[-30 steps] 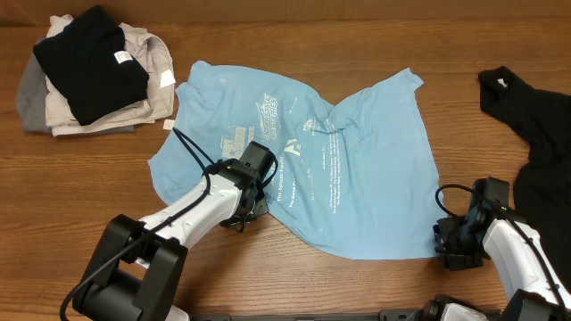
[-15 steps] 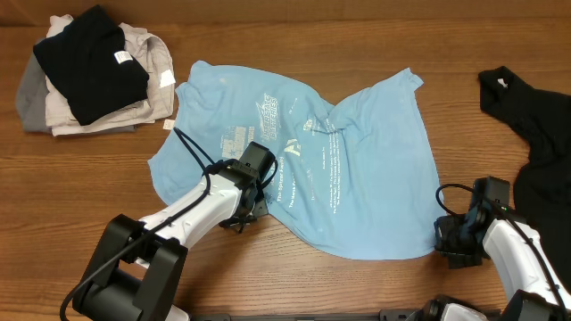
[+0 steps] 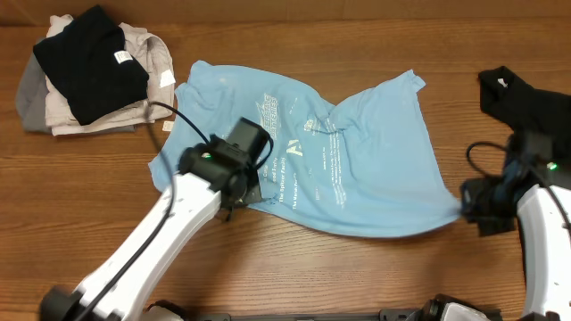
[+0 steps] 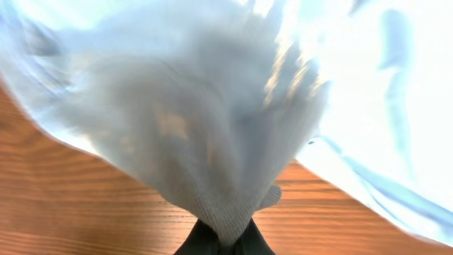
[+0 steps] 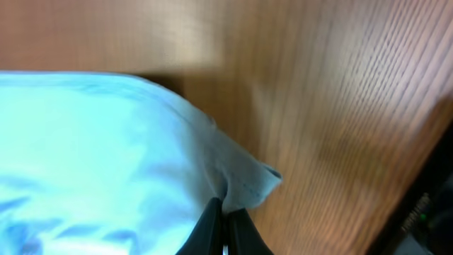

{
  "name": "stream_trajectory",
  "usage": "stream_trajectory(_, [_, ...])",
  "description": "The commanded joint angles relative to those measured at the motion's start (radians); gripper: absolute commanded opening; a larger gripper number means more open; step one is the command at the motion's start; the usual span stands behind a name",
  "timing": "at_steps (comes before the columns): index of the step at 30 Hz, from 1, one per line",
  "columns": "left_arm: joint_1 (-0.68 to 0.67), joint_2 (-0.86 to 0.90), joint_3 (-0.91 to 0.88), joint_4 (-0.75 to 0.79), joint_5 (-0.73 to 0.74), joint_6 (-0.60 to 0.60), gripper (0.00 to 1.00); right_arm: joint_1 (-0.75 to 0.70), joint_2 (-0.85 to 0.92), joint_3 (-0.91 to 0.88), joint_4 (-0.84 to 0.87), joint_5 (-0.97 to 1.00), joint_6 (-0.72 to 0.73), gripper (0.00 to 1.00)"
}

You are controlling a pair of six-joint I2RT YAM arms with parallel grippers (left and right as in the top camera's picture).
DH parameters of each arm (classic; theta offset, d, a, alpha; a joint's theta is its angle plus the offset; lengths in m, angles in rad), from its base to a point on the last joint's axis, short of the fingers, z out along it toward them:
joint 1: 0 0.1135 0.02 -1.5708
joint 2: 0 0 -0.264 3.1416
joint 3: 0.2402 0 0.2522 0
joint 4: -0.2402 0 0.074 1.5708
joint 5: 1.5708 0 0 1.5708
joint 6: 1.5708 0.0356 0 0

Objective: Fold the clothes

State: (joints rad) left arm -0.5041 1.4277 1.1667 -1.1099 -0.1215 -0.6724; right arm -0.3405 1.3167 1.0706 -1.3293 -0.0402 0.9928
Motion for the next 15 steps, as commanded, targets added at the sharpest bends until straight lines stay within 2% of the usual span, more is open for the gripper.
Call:
stream_trajectory(1, [-0.001,-0.105,0.113,-0.068,-0.024,0.046,0.04,-0.004,-0.008,0.190,-0.082,0.017,-0.091,0.04])
stream_trajectory(10, [-0.001,-0.254,0.502,-0.325,-0.089,0.075,0.04,-0.004,-0.008,0.735,-0.351,-0.034,-0.215,0.04])
stream_trajectory(13, [-0.001,-0.259,0.662,-0.420,-0.089,0.075,0.04,-0.004,-0.018,0.882,-0.365,-0.094,-0.310,0.04])
stream_trajectory(15, [-0.001,-0.259,0.757,-0.480,-0.083,0.074,0.04,-0.004,-0.039,0.944,-0.365,-0.125,-0.317,0.04])
